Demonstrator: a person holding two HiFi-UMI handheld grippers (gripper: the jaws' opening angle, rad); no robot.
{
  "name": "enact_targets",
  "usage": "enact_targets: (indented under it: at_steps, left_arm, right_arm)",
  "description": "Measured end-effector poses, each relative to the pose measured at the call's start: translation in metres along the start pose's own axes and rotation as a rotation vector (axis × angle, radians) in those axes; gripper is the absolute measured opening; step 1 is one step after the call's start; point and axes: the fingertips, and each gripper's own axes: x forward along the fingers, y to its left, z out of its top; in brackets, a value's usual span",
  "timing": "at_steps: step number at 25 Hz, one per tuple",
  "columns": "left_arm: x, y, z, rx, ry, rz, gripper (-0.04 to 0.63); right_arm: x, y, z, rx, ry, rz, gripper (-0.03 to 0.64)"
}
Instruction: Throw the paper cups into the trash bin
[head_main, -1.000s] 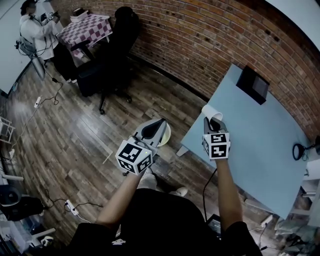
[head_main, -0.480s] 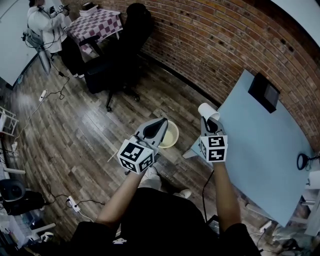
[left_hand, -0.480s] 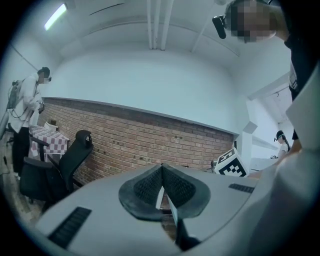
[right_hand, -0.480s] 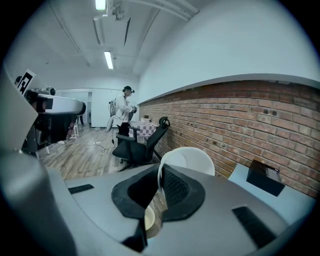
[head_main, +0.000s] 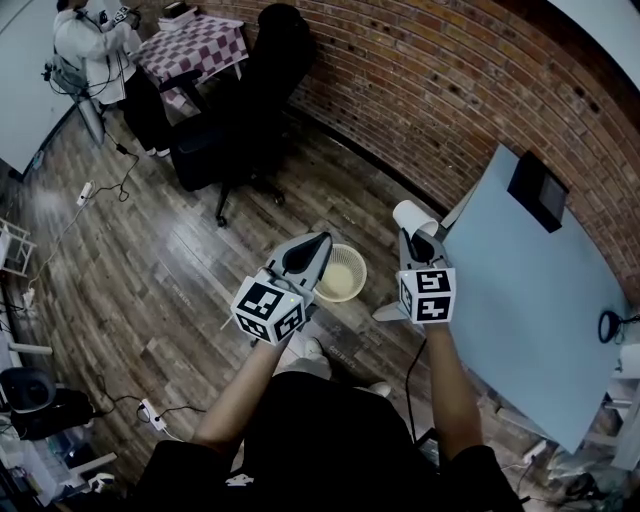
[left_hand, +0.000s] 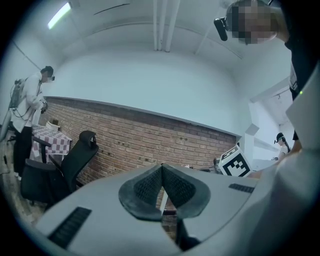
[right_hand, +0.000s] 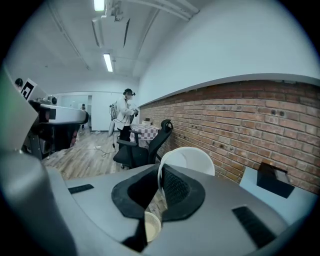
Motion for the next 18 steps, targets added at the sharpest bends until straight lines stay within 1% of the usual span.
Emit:
enact_targets:
  at_steps: [6,12,15,18]
  left_arm:
    - [0.0,0.026,0.001,-0.009,0.009,-0.023,0.003]
    - [-0.005,0.047,0.0,-0.019,0.016,-0.046,0.003]
    - [-0.009,0.058,-0.005,-0.026,0.021,-0.042,0.003]
    - [-0.012,0.07,-0.013,-0.052,0.017,-0.032,0.003]
  right_arm:
    - [0.017,0.019,0.015,0.017,-0.015,0.006,0.012]
    - [0.035,0.037,0.018,0.026,-0.002,0.004,0.012]
    - [0.044,0.045,0.019,0.027,0.008,0.011,0.012]
    - [0.053,0.055,0.014,0.031,0.025,0.019,0.012]
